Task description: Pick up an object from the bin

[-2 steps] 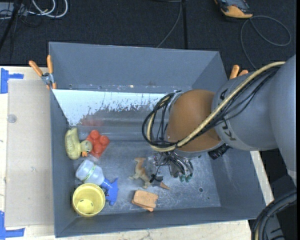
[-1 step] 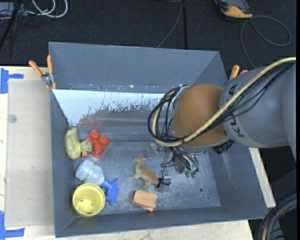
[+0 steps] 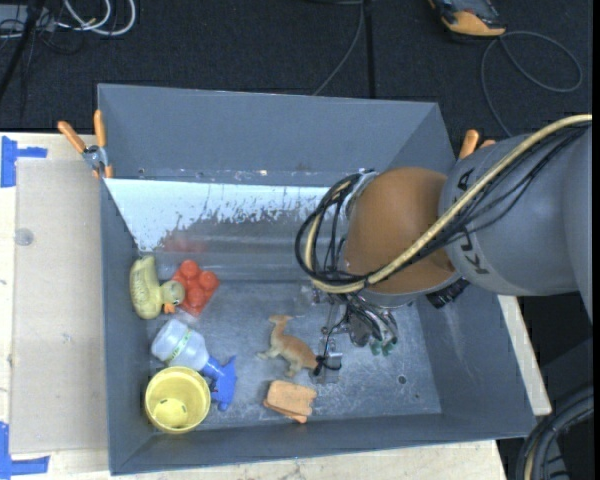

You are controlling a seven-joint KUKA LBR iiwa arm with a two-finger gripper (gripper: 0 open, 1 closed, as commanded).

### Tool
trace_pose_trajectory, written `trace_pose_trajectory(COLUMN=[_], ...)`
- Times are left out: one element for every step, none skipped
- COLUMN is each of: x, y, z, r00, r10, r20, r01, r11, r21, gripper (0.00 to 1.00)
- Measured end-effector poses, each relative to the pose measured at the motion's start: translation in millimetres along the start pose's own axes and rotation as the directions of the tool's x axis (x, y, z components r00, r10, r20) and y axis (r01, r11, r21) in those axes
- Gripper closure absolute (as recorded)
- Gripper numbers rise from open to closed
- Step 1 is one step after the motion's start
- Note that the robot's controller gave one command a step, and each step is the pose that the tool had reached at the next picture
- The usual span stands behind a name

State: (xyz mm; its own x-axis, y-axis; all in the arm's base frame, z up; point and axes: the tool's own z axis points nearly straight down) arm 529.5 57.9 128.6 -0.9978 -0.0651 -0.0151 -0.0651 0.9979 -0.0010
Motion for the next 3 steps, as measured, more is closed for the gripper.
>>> trace_pose_trajectory(x=[8.1,11.0,11.0], y=[11.1,11.4,12.4], z=[46.1,51.0,50.0], r00=[0.980,0.980,0.981], r10=[-0.197,-0.197,-0.195], r20=[0.010,0.004,0.003], r01=[0.197,0.197,0.195], r11=[0.980,0.980,0.981], r21=[0.002,0.001,-0.001], gripper=[1.00,0.00,1.00])
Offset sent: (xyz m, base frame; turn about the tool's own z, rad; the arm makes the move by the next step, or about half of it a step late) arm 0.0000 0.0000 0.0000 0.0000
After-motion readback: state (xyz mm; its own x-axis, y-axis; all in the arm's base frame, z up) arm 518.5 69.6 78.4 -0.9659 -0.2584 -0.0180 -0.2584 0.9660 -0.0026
